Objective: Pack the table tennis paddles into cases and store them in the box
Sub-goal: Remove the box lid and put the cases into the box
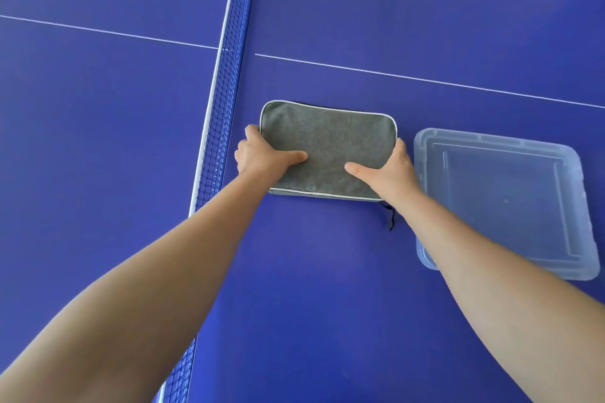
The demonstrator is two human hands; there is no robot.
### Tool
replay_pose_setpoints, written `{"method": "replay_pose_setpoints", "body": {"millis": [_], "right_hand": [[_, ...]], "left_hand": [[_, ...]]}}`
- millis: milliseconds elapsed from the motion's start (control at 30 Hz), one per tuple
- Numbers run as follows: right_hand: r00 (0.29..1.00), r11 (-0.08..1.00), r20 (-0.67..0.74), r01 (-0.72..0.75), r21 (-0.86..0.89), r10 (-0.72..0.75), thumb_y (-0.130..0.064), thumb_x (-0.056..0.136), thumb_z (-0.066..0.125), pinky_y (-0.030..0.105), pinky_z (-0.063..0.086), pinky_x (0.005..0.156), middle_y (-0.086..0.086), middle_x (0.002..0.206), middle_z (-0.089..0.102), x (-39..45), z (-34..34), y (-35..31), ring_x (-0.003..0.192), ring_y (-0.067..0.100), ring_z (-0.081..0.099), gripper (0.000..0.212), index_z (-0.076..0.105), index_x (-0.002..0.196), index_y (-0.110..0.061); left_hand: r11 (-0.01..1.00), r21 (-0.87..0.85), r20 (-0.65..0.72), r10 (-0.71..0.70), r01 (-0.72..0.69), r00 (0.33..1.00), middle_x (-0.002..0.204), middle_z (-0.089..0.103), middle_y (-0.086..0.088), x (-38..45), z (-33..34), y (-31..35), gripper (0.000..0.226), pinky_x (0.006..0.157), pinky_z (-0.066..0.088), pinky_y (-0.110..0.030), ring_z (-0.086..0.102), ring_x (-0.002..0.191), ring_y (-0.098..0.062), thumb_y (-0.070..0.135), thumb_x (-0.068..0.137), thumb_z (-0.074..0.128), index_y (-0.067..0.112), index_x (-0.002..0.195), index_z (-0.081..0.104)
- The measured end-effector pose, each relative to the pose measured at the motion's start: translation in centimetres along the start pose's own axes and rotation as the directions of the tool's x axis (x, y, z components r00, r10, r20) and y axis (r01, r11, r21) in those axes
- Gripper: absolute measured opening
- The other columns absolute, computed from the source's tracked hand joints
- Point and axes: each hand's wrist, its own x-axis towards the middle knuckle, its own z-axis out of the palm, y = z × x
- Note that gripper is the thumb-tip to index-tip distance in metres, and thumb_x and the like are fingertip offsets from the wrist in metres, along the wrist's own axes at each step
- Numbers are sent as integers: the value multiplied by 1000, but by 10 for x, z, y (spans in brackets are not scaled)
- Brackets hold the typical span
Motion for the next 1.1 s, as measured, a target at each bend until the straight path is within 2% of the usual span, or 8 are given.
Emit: {"method": "replay_pose_setpoints", "body": {"millis": [100, 233, 467, 567, 800, 933, 1033, 1100], "right_hand": [[1000, 997, -21, -5, 75, 7, -76, 45, 76, 48, 42, 107, -5, 150, 37, -28, 2, 18, 135, 19, 42, 128, 19, 149, -27], [999, 992, -44, -9, 126, 14, -69, 52, 80, 45, 39, 110, -8, 152, 35, -76, -2, 46, 138, 16, 38, 126, 13, 151, -31], [993, 972, -99, -46, 232, 71, -74, 50, 79, 45, 44, 106, -12, 147, 41, -170, -21, 112, 133, 14, 43, 123, 16, 149, -36], [986, 957, -133, -56, 285, 97, -70, 50, 81, 44, 47, 102, -15, 139, 46, -210, -37, 145, 127, 13, 48, 117, 21, 146, -39], [969, 939, -198, -72, 336, 145, -55, 64, 84, 27, 40, 93, -14, 138, 38, -294, -92, 242, 127, 12, 44, 116, 12, 153, -31], [955, 930, -216, -118, 347, 202, -62, 62, 81, 38, 40, 104, -7, 153, 30, -339, -133, 315, 137, 17, 37, 122, 7, 154, -31], [942, 917, -248, -118, 382, 225, -67, 58, 80, 45, 41, 109, -6, 152, 32, -371, -164, 375, 138, 19, 37, 125, 8, 153, -31], [930, 906, -271, -124, 404, 248, -67, 57, 81, 43, 40, 110, -7, 152, 33, -393, -185, 415, 138, 17, 37, 125, 9, 153, -31]], "left_hand": [[1000, -20, 16, -1, 2, 1000, 130, 50, -2, -28, 2, -16, 100, 101, 44, -45, 43, 126, -26, 53, 56, 89, 23, 134, 35], [999, -26, 14, 38, -38, 999, 127, 50, -2, -78, 5, -35, 97, 100, 44, -46, 43, 125, -25, 53, 57, 88, 22, 133, 37], [987, 33, 2, 154, -154, 988, 129, 47, -4, -177, 16, -49, 98, 105, 39, -47, 41, 125, -26, 53, 57, 88, 22, 134, 35], [985, 0, 61, 173, -173, 983, 131, 43, -3, -223, 31, -53, 100, 98, 41, -39, 37, 127, -23, 49, 60, 88, 23, 138, 31], [966, 42, 157, 246, -255, 957, 126, 40, 1, -332, 89, -48, 100, 101, 45, -49, 39, 126, -22, 47, 60, 89, 21, 137, 32], [942, 74, 205, 307, -327, 930, 120, 38, 5, -405, 137, -36, 97, 100, 46, -47, 40, 124, -21, 49, 60, 88, 22, 135, 33], [925, 82, 237, 344, -372, 908, 120, 38, 5, -461, 179, -32, 97, 100, 45, -45, 41, 124, -22, 49, 60, 88, 21, 135, 33], [910, 87, 264, 370, -404, 891, 121, 37, 6, -497, 210, -28, 98, 100, 45, -44, 41, 125, -22, 49, 60, 88, 20, 136, 33]]}}
